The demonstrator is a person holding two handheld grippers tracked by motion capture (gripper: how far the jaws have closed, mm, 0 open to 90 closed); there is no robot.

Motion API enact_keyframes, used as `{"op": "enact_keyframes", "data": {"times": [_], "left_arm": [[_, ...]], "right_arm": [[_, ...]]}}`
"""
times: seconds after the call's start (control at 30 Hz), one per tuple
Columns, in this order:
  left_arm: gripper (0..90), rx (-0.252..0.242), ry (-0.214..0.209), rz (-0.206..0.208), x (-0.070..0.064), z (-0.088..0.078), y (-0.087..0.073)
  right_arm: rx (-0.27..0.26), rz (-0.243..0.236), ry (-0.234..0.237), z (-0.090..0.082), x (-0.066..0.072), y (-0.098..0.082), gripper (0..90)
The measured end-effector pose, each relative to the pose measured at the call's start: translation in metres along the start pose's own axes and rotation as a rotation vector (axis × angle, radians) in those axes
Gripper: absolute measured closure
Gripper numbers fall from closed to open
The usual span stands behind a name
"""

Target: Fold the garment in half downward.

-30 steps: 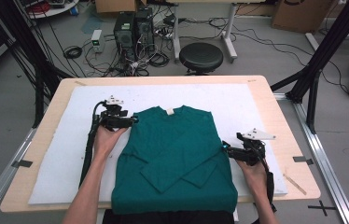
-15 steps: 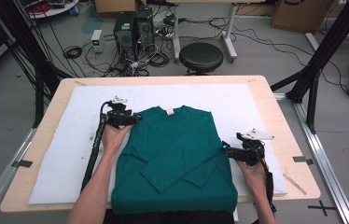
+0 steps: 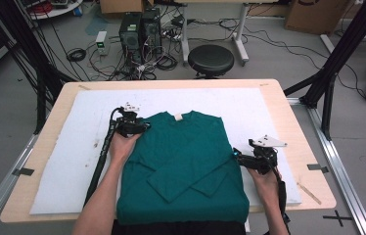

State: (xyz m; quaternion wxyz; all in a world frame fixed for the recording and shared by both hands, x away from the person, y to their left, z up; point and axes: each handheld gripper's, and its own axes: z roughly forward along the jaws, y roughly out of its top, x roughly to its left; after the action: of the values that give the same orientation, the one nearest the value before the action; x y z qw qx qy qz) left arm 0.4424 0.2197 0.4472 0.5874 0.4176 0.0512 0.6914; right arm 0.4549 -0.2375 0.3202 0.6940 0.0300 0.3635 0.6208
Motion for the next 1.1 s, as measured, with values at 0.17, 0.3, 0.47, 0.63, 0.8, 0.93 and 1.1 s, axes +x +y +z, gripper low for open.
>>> {"op": "enact_keyframes", "data": {"times": [0.17, 0.3, 0.47, 0.63, 0.8, 0.93, 1.1], "left_arm": [[60.2, 0.001, -0.010, -0.026, 0.0022, -0.0009, -0.0006], [63.4, 0.002, -0.021, -0.048, 0.0049, -0.0020, -0.0011], [75.0, -0.002, -0.062, -0.066, 0.0069, -0.0030, -0.0021], [83.7, -0.005, -0.081, -0.098, 0.0090, -0.0033, -0.0029], [85.2, -0.004, -0.077, -0.112, 0.0105, -0.0035, -0.0031], [85.2, -0.004, -0.079, -0.113, 0.0106, -0.0033, -0.0031], [85.1, -0.004, -0.075, -0.109, 0.0101, -0.0030, -0.0031]], "right_arm": [[0.000, 0.007, 0.002, -0.0001, -0.0005, -0.0001, 27.6], [0.001, 0.012, 0.001, 0.0000, -0.0012, -0.0001, 27.6], [0.001, 0.024, 0.000, -0.0002, -0.0018, -0.0002, 27.6], [-0.002, 0.028, -0.001, 0.0000, -0.0029, -0.0002, 27.3], [0.000, 0.039, -0.004, 0.0003, -0.0039, -0.0001, 27.3], [0.004, 0.044, -0.009, 0.0006, -0.0035, 0.0001, 27.2], [0.025, 0.013, -0.029, 0.0024, 0.0001, 0.0012, 28.0]]}}
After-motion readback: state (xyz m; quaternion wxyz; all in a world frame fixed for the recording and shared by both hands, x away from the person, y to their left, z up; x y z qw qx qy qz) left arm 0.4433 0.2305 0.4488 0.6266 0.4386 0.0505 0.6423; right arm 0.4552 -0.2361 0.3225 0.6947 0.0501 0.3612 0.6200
